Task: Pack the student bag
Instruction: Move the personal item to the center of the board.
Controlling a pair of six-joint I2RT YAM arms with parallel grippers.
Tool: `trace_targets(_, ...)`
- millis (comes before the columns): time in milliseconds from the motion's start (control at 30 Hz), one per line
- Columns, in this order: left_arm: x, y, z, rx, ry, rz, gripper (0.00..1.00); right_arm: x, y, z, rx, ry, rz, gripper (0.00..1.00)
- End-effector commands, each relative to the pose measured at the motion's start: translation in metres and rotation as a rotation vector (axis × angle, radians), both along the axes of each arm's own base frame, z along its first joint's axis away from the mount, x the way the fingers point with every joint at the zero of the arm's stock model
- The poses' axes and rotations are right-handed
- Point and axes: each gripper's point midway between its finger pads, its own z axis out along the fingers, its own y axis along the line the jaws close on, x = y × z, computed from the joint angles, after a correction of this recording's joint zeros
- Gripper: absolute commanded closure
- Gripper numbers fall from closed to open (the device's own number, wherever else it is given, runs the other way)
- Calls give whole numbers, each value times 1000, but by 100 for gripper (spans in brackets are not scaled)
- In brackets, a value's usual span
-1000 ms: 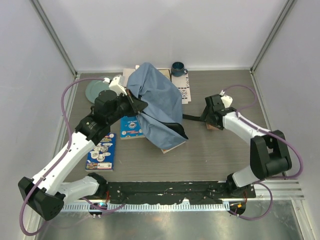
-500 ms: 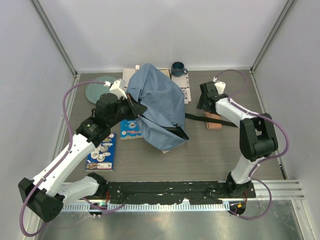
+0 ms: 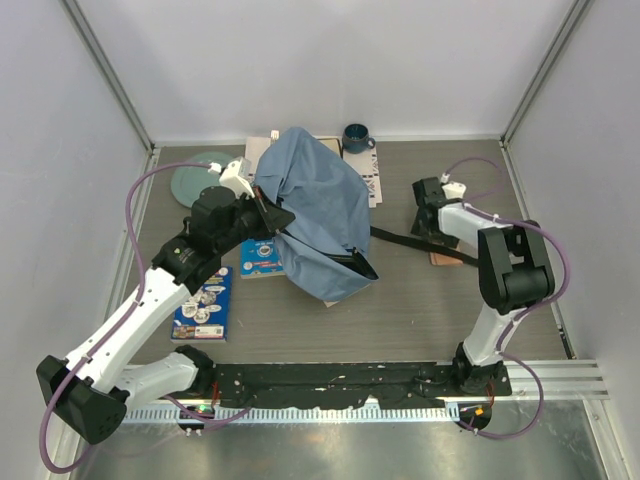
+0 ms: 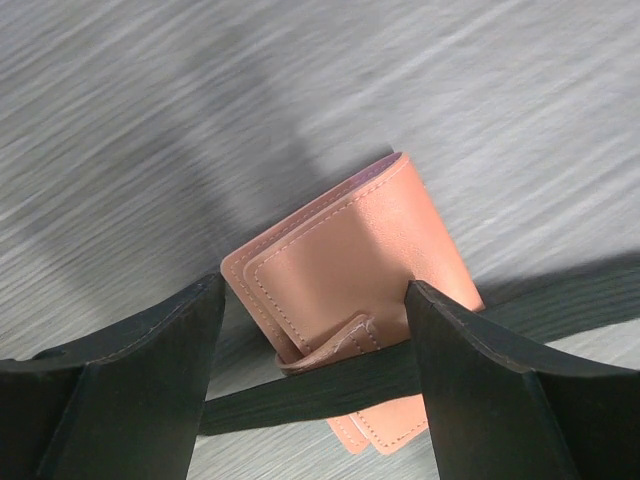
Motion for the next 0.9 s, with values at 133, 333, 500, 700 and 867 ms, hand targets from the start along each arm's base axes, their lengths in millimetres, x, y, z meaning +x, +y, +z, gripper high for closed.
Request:
trace_targets(133, 2, -2, 29, -65, -98, -11, 100, -55, -83, -6, -26, 52, -236, 22)
trace_targets(333, -1, -1, 28, -65, -94, -14, 100, -59, -89, 18, -58, 19, -257, 22)
trace_targets(500, -1, -1, 27, -68, -97, -11, 100, -61, -91, 51, -57, -67, -282, 22)
trace_targets(700, 9, -7, 35, -133, -104, 10, 100, -36, -47, 179, 190, -500, -54, 22)
trace_targets(867, 22, -17, 57, -276, -114, 37, 100, -61, 21, 180, 509, -489, 156, 22)
